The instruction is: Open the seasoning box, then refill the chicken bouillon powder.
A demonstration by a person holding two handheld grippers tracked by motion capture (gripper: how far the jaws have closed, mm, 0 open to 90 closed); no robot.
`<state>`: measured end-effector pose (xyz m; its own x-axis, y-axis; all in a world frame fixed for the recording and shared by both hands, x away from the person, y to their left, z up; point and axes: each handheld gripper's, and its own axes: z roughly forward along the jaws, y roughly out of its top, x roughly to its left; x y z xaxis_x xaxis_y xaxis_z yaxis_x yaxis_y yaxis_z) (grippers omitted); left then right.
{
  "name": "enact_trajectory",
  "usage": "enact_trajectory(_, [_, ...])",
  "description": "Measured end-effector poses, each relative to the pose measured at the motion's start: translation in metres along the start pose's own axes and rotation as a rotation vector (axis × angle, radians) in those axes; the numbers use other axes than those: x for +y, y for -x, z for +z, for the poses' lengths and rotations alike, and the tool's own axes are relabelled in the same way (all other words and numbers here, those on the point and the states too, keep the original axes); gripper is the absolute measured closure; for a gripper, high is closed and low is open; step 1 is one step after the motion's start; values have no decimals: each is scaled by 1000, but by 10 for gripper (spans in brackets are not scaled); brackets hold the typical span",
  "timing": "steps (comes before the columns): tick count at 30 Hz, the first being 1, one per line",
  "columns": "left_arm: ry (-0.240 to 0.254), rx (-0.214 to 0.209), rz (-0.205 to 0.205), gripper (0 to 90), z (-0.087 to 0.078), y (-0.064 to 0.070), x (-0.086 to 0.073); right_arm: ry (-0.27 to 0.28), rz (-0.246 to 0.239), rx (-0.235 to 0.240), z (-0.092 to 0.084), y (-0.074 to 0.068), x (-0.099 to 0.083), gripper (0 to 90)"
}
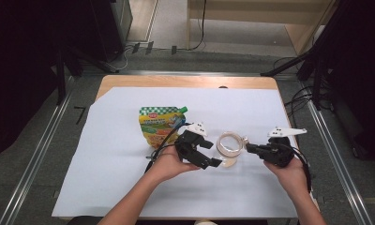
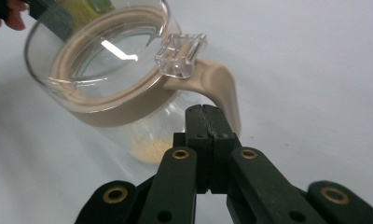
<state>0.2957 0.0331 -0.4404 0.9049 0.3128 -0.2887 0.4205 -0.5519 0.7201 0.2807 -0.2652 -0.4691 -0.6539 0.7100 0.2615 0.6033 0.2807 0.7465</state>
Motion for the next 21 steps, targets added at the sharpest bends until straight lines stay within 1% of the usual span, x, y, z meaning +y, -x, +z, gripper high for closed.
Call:
enact_trajectory(3, [1,27,14,199,6,-2,5,21,-4,-34,-11,0,0,900])
enact_trajectory(5, [-8,40,10,164,10,-5,7,28,18,-57,-13,3,0,900])
enact_trajectory(6, [-25,48,12,136,13,-6,8,30,29,-58,-11,6,0,900])
enact_trajectory(7, [-39,53,16,136,15,-7,9,28,36,-65,-9,7,0,900])
enact_trajectory(8, [-38,58,22,136,17,-7,10,24,39,-68,-6,9,1,900])
enact_trajectory(10, [-37,49,20,135,19,-8,12,25,45,-75,-1,10,2,900])
enact_trajectory(11, [-32,60,28,130,21,-9,13,26,49,-74,0,10,3,900])
enact_trajectory(13, [-38,61,39,128,25,-10,13,23,54,-74,4,11,3,900])
enact_trajectory(15, [-42,63,34,127,30,-11,14,21,53,-74,8,11,4,900])
enact_trajectory(17, [-47,78,56,122,32,-11,14,20,58,-81,10,11,5,900])
enact_trajectory(19, [-42,94,61,135,34,-10,14,20,59,-83,11,11,5,900])
enact_trajectory(21, [-37,99,66,143,36,-11,14,23,56,-87,12,11,6,900])
